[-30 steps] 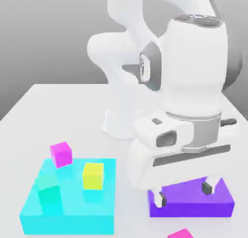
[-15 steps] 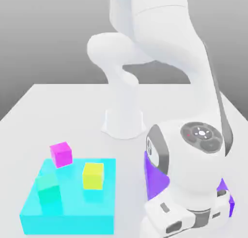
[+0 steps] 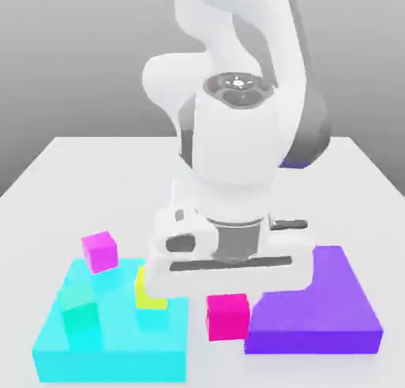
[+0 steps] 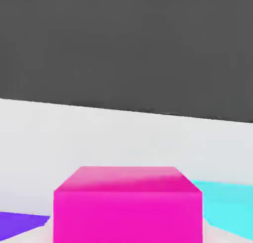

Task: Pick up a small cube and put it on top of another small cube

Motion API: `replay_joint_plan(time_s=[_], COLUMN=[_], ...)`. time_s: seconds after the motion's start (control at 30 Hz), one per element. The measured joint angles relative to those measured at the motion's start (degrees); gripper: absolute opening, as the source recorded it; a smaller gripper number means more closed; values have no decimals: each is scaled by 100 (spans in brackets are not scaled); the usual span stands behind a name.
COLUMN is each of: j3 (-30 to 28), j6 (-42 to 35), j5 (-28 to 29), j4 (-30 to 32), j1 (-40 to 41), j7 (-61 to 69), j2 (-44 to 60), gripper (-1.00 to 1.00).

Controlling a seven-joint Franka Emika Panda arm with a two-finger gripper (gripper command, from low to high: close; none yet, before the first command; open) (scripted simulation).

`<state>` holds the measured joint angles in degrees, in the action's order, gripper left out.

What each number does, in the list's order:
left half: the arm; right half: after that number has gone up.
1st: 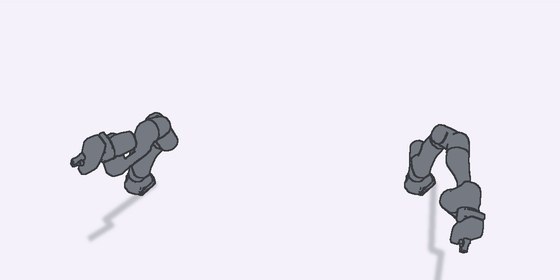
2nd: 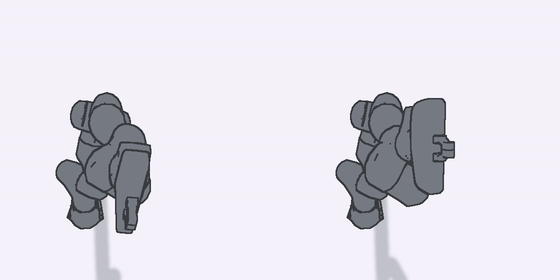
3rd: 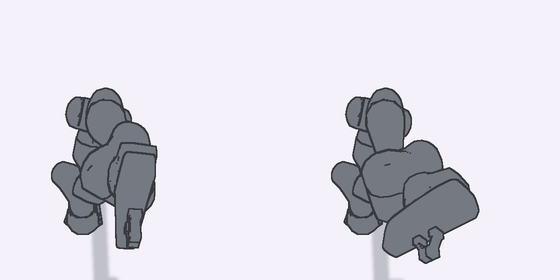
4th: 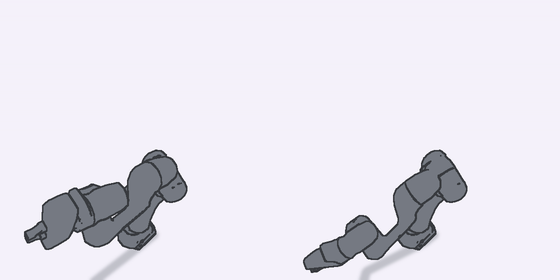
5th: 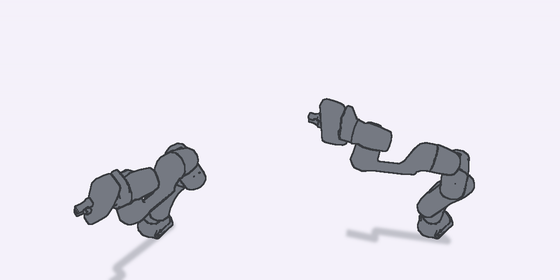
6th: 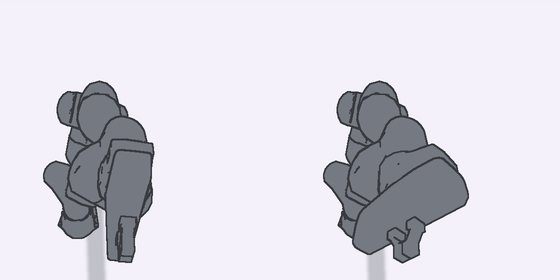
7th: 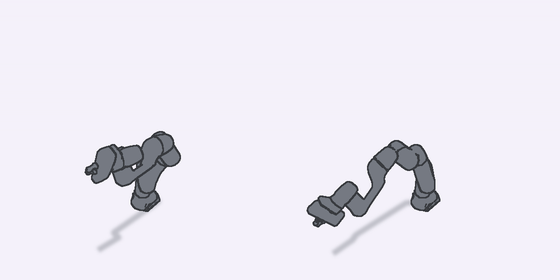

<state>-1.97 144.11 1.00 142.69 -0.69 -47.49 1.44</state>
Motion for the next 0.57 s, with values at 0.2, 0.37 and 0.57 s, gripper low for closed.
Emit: replay_joint_plan(time_s=[0.2, 0.37, 0.57], j3=[-225, -328, -347], j6=[-334, 141, 737], j5=[59, 60, 13], j4=[911, 1397, 1511], j1=[493, 725, 713], j7=[-759, -1058, -1034], j2=[-1251, -1264, -781], gripper=[-100, -100, 100])
